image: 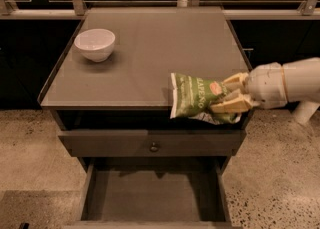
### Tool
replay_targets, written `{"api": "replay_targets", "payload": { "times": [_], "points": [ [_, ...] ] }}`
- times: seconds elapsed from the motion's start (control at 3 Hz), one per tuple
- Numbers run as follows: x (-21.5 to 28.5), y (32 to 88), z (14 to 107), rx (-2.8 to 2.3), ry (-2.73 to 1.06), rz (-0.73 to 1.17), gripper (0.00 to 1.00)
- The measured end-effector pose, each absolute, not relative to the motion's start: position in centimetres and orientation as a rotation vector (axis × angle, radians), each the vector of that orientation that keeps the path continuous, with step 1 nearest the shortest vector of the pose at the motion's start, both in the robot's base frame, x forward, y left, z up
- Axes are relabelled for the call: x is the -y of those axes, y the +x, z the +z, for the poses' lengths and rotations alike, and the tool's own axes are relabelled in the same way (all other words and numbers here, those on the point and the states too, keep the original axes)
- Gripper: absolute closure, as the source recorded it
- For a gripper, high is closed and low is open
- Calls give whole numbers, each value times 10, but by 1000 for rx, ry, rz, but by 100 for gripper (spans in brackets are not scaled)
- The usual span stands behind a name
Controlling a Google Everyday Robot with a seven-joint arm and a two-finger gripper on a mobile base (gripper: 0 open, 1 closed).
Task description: Pick green jalapeno chip bag from middle drawer and place on counter
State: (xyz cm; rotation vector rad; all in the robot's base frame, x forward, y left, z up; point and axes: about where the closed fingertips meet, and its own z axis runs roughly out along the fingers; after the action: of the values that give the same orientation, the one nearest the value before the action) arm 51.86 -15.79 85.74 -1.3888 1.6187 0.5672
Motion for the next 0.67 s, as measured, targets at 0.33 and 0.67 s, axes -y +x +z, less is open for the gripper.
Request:
{"api": "replay_targets", "payload": {
  "times": [0.33, 0.67],
  "points": [
    [154, 530, 864, -1619, -1399, 567, 100],
    [153, 544, 868, -1626, -1389, 573, 100]
  ]
}}
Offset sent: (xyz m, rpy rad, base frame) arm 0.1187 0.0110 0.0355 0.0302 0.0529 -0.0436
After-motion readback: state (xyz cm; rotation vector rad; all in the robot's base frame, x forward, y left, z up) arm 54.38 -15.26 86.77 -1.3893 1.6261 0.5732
